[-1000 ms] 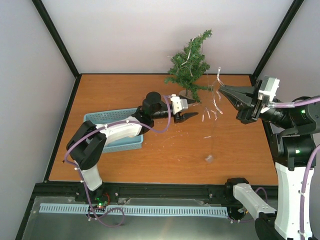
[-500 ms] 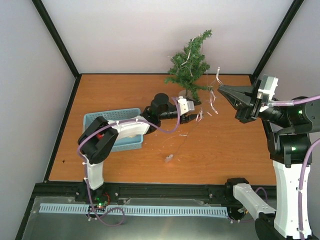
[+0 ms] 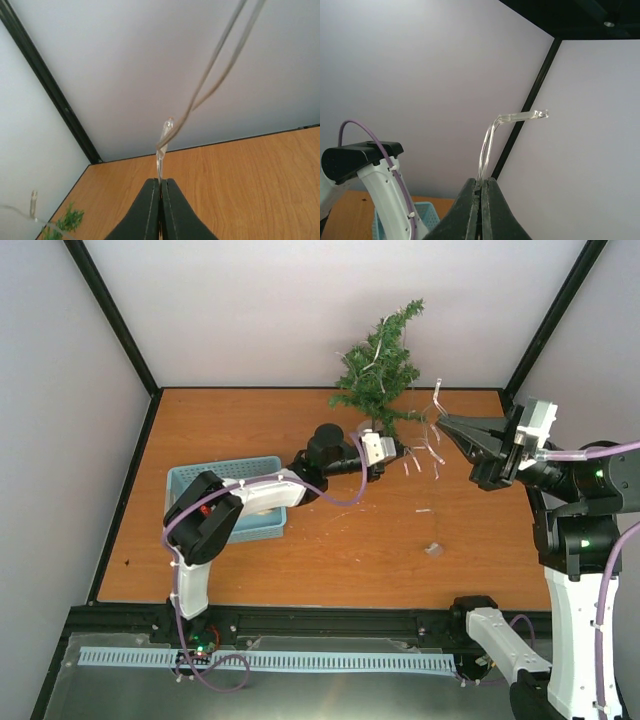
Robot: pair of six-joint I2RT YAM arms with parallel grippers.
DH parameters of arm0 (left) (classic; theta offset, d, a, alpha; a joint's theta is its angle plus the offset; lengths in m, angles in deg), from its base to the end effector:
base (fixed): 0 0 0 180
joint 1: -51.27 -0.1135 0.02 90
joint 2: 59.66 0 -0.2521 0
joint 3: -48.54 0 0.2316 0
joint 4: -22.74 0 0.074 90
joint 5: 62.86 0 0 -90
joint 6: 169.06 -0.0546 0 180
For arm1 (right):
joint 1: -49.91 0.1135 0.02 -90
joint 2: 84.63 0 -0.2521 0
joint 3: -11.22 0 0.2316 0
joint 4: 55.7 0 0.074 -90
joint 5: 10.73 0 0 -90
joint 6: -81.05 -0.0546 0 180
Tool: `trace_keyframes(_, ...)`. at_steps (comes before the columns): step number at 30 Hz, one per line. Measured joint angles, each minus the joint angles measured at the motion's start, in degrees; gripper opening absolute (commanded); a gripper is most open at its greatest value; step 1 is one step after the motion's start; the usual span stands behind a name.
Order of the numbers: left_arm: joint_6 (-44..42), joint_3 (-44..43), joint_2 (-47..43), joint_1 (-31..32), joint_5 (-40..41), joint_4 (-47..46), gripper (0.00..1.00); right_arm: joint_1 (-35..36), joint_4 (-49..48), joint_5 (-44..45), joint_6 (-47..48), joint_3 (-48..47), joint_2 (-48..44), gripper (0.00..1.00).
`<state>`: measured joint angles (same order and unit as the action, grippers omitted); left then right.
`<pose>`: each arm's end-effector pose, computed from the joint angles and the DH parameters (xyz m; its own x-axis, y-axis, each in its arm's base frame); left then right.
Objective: Decorate the small christmas tree
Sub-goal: Wrap the decoration item around the Christmas tree.
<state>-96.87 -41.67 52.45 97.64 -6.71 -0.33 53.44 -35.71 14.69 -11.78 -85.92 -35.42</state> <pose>0.2879 -0.3460 0.2631 0.3148 0.0379 -0.9484 0.9339 0.1663 0.3166 0.0933 0.0552 0.5219 0.4265 0.0475 -0.9033 -0.8449 0.3774 -0.3791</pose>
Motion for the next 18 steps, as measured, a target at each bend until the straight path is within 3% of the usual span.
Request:
trace_keyframes(7, 0.57, 8.11, -4.74, 0.02, 5.44, -2.49, 0.01, 0.00, 5.97, 6.01, 5.33, -0.26, -0.48, 0.03)
trace_keyframes(18, 8.20, 10.64, -14.47, -1.95, 10.64, -5.22, 0.01, 0.00, 13.57, 20.57, 12.13, -0.98, -0.31, 0.03)
